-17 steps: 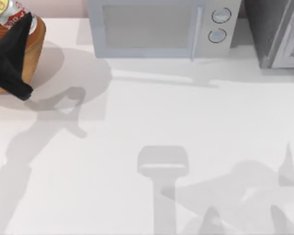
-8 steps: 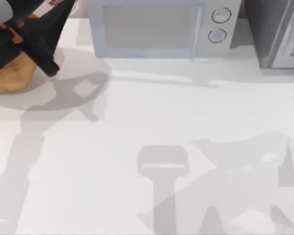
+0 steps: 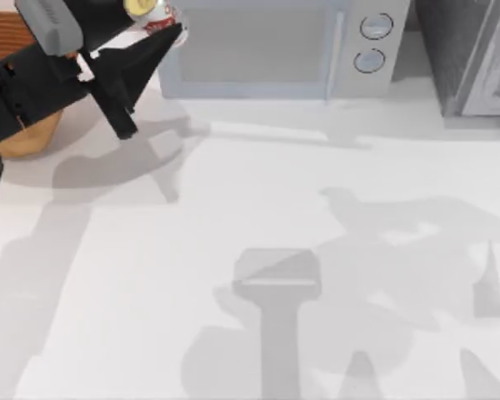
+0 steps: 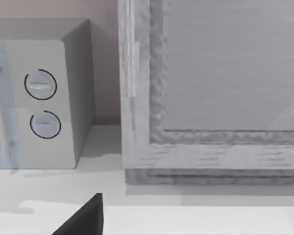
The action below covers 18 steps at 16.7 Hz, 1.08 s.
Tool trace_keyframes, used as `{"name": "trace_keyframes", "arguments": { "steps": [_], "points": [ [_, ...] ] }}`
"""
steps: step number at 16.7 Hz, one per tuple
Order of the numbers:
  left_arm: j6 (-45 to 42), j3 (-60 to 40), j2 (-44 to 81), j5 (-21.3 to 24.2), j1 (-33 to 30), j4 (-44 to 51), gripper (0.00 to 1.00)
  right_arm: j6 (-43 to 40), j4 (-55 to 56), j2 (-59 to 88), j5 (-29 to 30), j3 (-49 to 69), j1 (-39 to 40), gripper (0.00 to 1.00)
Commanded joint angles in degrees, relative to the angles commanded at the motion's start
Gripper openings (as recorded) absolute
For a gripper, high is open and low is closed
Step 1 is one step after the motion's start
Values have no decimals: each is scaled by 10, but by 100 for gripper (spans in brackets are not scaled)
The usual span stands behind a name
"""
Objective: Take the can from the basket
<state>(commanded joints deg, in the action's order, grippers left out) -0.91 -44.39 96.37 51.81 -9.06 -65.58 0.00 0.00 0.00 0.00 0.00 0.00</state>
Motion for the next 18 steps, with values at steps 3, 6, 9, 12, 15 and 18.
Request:
{"name": "trace_keyframes", "arguments": {
  "steps": [3, 6, 9, 12, 15, 18],
  "points": [
    [-3, -25, 70, 38, -8, -36, 0, 0, 0, 0, 0, 0, 0, 100],
    [-5, -47, 140, 76, -17, -69, 0, 0, 0, 0, 0, 0, 0, 100],
    [-7, -68, 210, 114, -25, -99, 0, 0, 0, 0, 0, 0, 0, 100],
    [-9, -87, 278, 151, -34, -126, 0, 0, 0, 0, 0, 0, 0, 100],
    [-12, -107, 347, 190, -43, -154, 0, 0, 0, 0, 0, 0, 0, 100],
    [-14, -122, 414, 229, -53, -172, 0, 0, 0, 0, 0, 0, 0, 100]
  ]
}}
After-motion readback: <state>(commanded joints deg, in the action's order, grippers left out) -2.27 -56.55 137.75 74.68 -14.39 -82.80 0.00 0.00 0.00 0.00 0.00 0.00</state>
